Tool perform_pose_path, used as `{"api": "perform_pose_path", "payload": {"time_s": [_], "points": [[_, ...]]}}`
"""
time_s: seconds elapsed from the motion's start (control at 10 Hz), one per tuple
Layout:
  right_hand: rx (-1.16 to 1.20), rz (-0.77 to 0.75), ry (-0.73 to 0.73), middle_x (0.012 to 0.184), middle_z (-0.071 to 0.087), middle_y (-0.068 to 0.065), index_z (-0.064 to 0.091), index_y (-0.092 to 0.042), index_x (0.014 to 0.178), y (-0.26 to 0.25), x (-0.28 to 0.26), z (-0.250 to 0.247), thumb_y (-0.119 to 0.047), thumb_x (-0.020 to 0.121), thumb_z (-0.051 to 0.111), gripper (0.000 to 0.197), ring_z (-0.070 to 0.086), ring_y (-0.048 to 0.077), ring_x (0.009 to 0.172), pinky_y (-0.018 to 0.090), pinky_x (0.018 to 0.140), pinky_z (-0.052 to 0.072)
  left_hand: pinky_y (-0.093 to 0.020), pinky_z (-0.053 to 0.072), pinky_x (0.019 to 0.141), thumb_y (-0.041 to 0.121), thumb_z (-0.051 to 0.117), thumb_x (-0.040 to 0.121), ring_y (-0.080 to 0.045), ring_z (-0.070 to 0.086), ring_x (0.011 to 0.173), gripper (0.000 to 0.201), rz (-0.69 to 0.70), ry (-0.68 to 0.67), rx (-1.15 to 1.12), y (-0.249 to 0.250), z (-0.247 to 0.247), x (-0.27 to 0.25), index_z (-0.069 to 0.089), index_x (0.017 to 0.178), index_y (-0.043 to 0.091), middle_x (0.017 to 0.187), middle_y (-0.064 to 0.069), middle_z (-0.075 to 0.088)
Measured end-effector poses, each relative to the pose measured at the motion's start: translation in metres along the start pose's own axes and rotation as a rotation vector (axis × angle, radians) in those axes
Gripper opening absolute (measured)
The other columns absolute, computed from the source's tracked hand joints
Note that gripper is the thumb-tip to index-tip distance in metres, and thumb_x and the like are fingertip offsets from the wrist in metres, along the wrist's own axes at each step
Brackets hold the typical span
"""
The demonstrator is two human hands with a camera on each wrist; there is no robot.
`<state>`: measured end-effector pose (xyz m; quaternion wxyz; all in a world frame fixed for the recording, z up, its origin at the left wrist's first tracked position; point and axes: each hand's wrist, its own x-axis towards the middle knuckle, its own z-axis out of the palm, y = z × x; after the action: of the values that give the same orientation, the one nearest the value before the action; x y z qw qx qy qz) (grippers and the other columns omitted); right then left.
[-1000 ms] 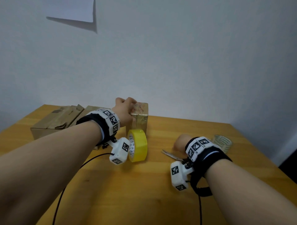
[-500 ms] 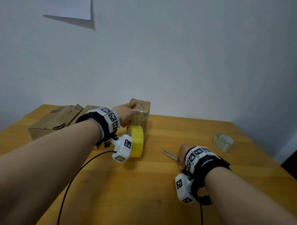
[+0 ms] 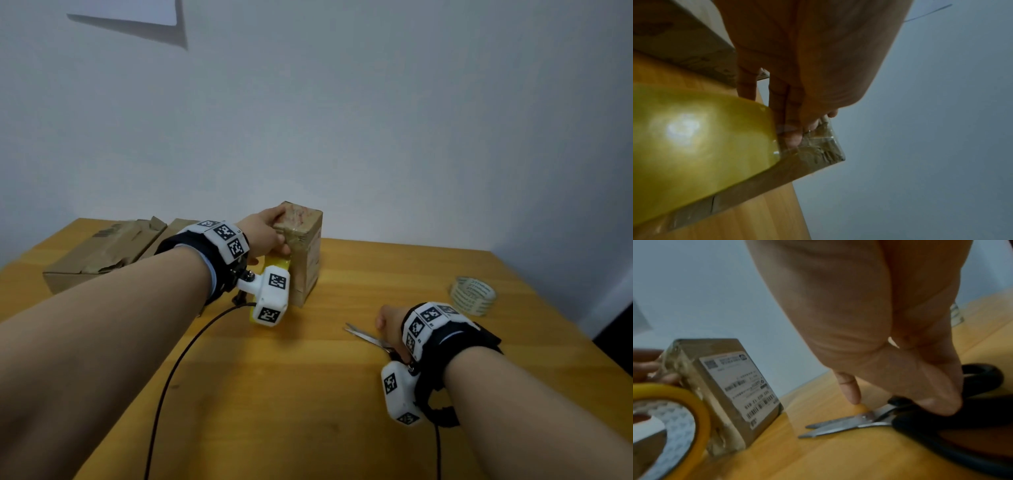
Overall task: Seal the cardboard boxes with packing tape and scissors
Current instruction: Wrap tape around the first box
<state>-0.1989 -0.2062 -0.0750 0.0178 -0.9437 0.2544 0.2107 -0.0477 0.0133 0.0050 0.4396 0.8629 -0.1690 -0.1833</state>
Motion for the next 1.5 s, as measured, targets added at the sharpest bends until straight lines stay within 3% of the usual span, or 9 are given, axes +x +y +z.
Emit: {"api": "perform_pose_path", "payload": {"time_s": [0.1,0.2,0.3,0.4,0.6,0.7,0.8,1.0,1.5], "points": [[0.052,0.028,-0.004,0.104,0.05,0.004,0.042,-0.018,0.105,0.0,-0.009,-0.003,-0.015,0.095,0.06,0.021,0.045,0.019,0.099,0.036,0.098,0.043,-0.039,0.046,0.081,0.014,0.048,0.097,-0.019,0.064,0.103,0.066,-0.008,0.009,-0.016,-0.001,0.001,-0.003,0.02,0.147,0.048,0.09,0.003,0.073],[0.054,0.0,-0.046,0.078,0.039,-0.006,0.04,-0.018,0.106,-0.002,-0.011,-0.007,-0.013,0.089,0.07,0.035,0.045,0.019,0.09,0.027,0.082,0.042,-0.024,0.048,0.056,0.011,0.048,0.098,-0.005,0.065,0.075,0.067,0.03,0.031,-0.065,0.004,0.002,-0.014,0.017,0.149,0.041,0.103,0.001,0.07],[-0.126,-0.009,-0.115,0.073,0.033,0.0,0.036,-0.007,0.101,-0.013,-0.018,-0.01,-0.013,0.098,0.057,0.022,0.037,0.013,0.059,0.019,0.049,0.031,-0.011,0.034,0.029,0.003,0.046,0.098,0.004,0.058,0.04,0.072,0.081,0.042,-0.161,0.007,0.005,-0.021,0.009,0.154,0.03,0.127,-0.012,0.06],[-0.161,-0.044,-0.159,0.076,0.041,0.0,0.043,-0.009,0.094,-0.02,-0.022,-0.016,-0.014,0.095,0.06,0.018,0.037,0.012,0.058,0.017,0.048,0.03,-0.008,0.032,0.029,-0.001,0.046,0.097,-0.004,0.061,0.045,0.074,0.09,0.022,-0.196,0.007,0.005,-0.021,0.008,0.154,0.028,0.131,-0.015,0.056],[0.583,-0.199,-0.144,0.103,0.069,0.008,0.068,-0.022,0.103,-0.009,-0.02,-0.051,-0.011,0.076,0.068,0.03,0.066,0.029,0.09,0.045,0.086,0.055,-0.019,0.048,0.043,0.002,0.067,0.085,-0.011,0.057,0.083,0.097,0.054,0.001,-0.125,-0.002,-0.003,-0.012,0.008,0.152,0.037,0.125,0.004,0.053],[1.027,-0.315,-0.305,0.092,0.065,0.016,0.062,-0.009,0.106,-0.005,-0.019,-0.071,0.013,0.082,0.061,0.032,0.064,0.036,0.089,0.045,0.076,0.056,-0.03,0.046,0.066,0.01,0.073,0.08,-0.025,0.061,0.105,0.104,0.023,-0.028,-0.081,-0.006,-0.004,-0.006,0.004,0.15,0.044,0.124,0.005,0.058],[1.009,-0.413,-0.334,0.075,0.064,0.009,0.059,-0.009,0.106,-0.006,-0.02,-0.088,0.013,0.082,0.067,0.033,0.065,0.026,0.067,0.029,0.052,0.056,-0.025,0.043,0.061,0.008,0.076,0.079,-0.021,0.055,0.102,0.109,0.049,-0.049,-0.101,-0.008,-0.005,-0.004,0.002,0.152,0.04,0.13,0.003,0.049],[0.92,-0.38,-0.293,0.072,0.061,0.004,0.065,-0.01,0.099,-0.016,-0.014,-0.099,-0.012,0.07,0.08,0.033,0.058,0.016,0.063,0.025,0.063,0.051,-0.046,0.052,0.087,0.013,0.08,0.073,-0.027,0.059,0.106,0.111,0.054,-0.051,-0.032,-0.013,-0.008,0.003,0.007,0.148,0.049,0.133,0.003,0.049],[0.984,-0.479,-0.153,0.075,0.065,0.003,0.068,-0.011,0.099,-0.056,0.0,-0.109,-0.004,0.083,0.074,0.018,0.062,0.018,0.068,0.022,0.057,0.049,-0.043,0.054,0.087,0.016,0.082,0.072,-0.023,0.054,0.11,0.111,0.071,-0.052,0.022,-0.017,-0.013,0.013,0.008,0.145,0.056,0.134,0.008,0.046]]}}
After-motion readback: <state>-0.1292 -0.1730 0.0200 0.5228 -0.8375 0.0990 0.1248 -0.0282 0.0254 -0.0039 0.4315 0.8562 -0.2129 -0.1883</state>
